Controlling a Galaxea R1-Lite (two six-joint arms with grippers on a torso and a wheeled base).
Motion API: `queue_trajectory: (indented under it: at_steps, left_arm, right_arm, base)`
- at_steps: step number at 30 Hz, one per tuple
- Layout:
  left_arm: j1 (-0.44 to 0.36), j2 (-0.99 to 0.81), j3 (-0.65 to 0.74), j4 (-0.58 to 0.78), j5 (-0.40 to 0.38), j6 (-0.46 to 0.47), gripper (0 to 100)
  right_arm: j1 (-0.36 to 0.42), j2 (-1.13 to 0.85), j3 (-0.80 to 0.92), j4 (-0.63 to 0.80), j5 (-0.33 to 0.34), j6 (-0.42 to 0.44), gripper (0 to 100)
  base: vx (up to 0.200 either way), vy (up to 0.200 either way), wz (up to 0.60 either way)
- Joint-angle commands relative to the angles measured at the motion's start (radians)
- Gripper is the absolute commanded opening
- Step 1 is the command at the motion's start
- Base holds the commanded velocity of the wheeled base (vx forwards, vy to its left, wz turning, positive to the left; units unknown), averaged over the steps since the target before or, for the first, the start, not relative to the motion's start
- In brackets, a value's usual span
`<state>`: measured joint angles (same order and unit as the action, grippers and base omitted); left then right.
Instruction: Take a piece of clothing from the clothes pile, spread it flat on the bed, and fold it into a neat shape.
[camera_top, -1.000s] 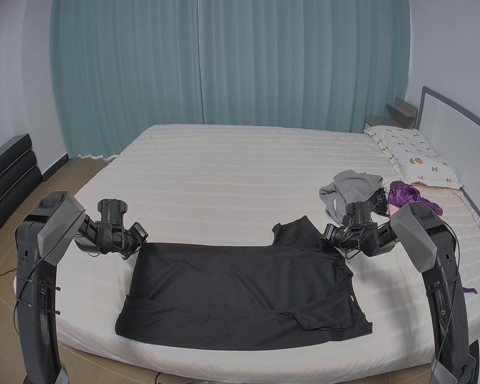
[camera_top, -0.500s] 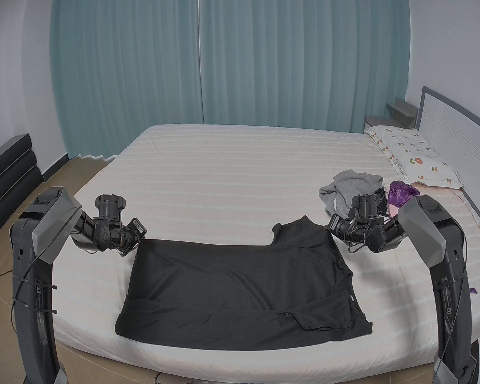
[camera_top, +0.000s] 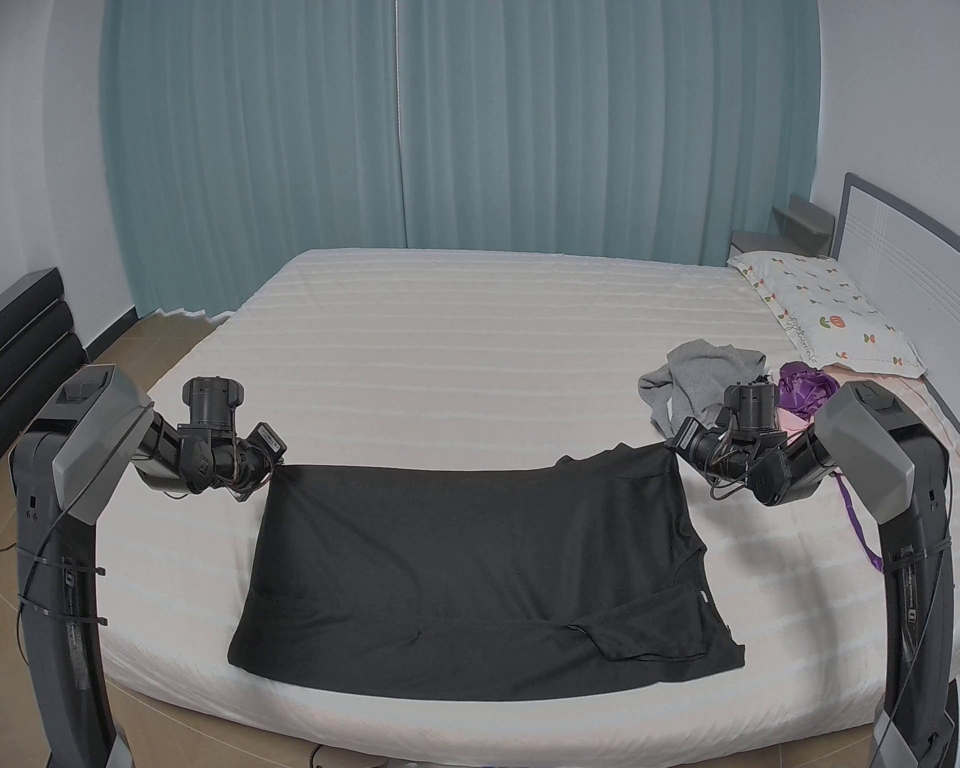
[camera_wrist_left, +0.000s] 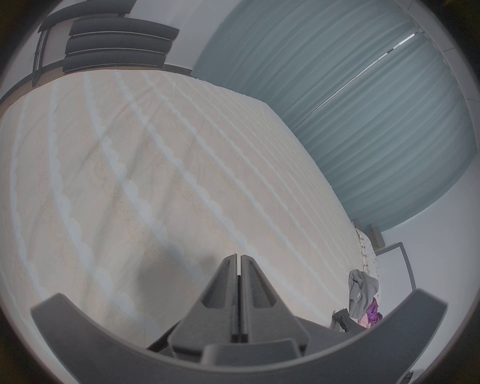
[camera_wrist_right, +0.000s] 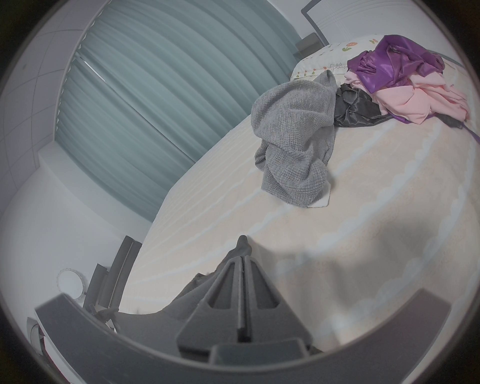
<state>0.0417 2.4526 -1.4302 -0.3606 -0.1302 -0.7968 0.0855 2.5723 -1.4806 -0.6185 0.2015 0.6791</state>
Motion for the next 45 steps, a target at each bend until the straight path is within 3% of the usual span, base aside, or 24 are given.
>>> queue_trajectory:
  at_steps: [1,20,38,45]
  left_arm:
    - [0.001,-0.007,0.001,-0.001,0.0,-0.001,0]
    - [0.014,-0.035,0.017,-0.003,-0.003,-0.004,0]
    - [0.014,-0.021,0.017,-0.043,-0.006,-0.025,0]
    - [0.009,-0.041,0.065,-0.047,-0.005,-0.016,0]
  right_arm:
    - [0.0,-0.014,0.002,-0.006,-0.001,0.007,0]
    - [0.0,-0.021,0.011,-0.106,-0.005,0.014,0]
    - [0.0,-0.023,0.016,-0.107,-0.011,0.014,0]
    - [0.0,-0.06,0.089,-0.102,-0.004,0.008,0]
  base:
    - [0.0,0.0,0.0]
    - [0.0,0.0,0.0]
    - [0.0,0.0,0.0]
    - [0.0,0.0,0.0]
